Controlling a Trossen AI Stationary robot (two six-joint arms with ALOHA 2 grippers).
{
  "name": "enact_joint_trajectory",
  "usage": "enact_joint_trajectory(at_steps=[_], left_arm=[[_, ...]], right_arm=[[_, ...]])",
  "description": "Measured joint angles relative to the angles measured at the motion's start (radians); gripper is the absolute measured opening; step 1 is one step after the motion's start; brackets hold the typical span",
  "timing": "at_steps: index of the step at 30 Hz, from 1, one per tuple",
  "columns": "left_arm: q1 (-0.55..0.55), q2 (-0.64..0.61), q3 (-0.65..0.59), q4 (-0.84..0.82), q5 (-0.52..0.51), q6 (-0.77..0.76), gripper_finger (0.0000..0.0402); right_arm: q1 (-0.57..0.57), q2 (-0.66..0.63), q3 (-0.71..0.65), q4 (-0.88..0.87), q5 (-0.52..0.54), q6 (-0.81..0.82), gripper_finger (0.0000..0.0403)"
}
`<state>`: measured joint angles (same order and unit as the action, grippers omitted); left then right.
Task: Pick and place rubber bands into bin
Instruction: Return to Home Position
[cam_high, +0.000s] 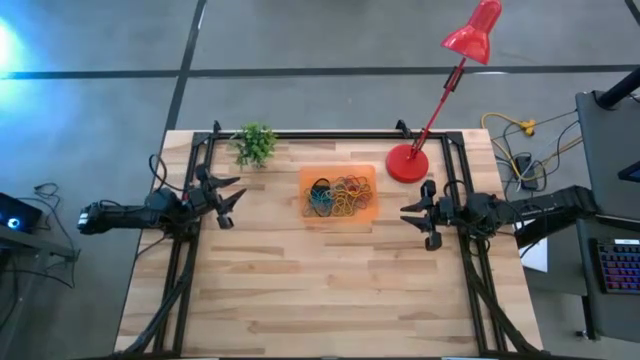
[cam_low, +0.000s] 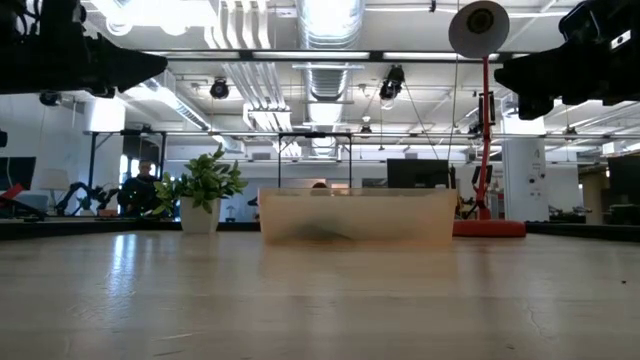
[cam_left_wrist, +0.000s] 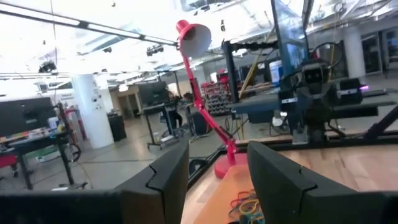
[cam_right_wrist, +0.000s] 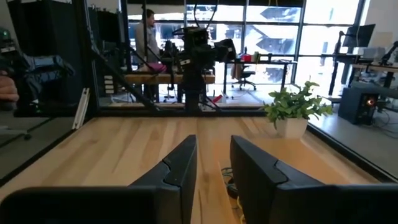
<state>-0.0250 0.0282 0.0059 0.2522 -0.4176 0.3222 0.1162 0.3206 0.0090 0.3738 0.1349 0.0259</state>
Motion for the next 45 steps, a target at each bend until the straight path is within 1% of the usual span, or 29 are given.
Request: enact_joint_trajectory(at_steps=[1, 5, 7, 11, 14, 16, 18, 21, 31, 35, 40, 45], left_arm=[[0.000, 0.001, 0.000, -0.002, 0.012, 0.000, 0.0148], [0.000, 0.006, 0.000, -0.039, 0.153, 0.003, 0.0148], [0.000, 0.005, -0.001, -0.056, 0.188, 0.002, 0.0148], [0.000, 0.000, -0.001, -0.108, 0.225, -0.002, 0.0148], [0.000, 0.001, -0.001, -0.122, 0.230, -0.002, 0.0148], [0.000, 0.001, -0.001, -0.122, 0.230, -0.002, 0.0148], [0.000, 0.000, -0.001, -0.121, 0.230, -0.004, 0.0148], [0.000, 0.002, -0.001, -0.122, 0.232, -0.016, 0.0148], [0.000, 0.000, -0.001, -0.136, 0.268, -0.020, 0.0148], [0.001, 0.001, -0.001, -0.135, 0.327, -0.001, 0.0148], [0.001, 0.001, -0.001, -0.137, 0.375, 0.006, 0.0148], [0.000, 0.000, -0.001, -0.139, 0.446, 0.008, 0.0148]], right_arm=[[0.000, 0.000, 0.000, -0.001, 0.000, -0.005, 0.0085], [0.006, 0.000, 0.000, -0.021, -0.011, -0.054, 0.0084], [0.010, 0.000, 0.000, -0.038, -0.015, -0.074, 0.0086], [0.013, 0.000, 0.000, -0.078, -0.023, -0.107, 0.0090], [0.013, -0.010, 0.000, -0.091, -0.020, -0.131, 0.0091], [0.013, -0.033, 0.000, -0.091, 0.002, -0.144, 0.0089], [0.012, -0.063, 0.000, -0.091, 0.022, -0.158, 0.0086], [0.012, -0.116, 0.000, -0.109, 0.024, -0.173, 0.0082], [0.013, -0.321, 0.001, -0.282, 0.051, -0.194, 0.0079], [0.013, -0.316, 0.001, -0.305, 0.044, -0.198, 0.0084], [0.013, -0.321, 0.001, -0.339, 0.038, -0.223, 0.0089], [0.013, -0.321, 0.001, -0.344, -0.034, -0.268, 0.0086]])
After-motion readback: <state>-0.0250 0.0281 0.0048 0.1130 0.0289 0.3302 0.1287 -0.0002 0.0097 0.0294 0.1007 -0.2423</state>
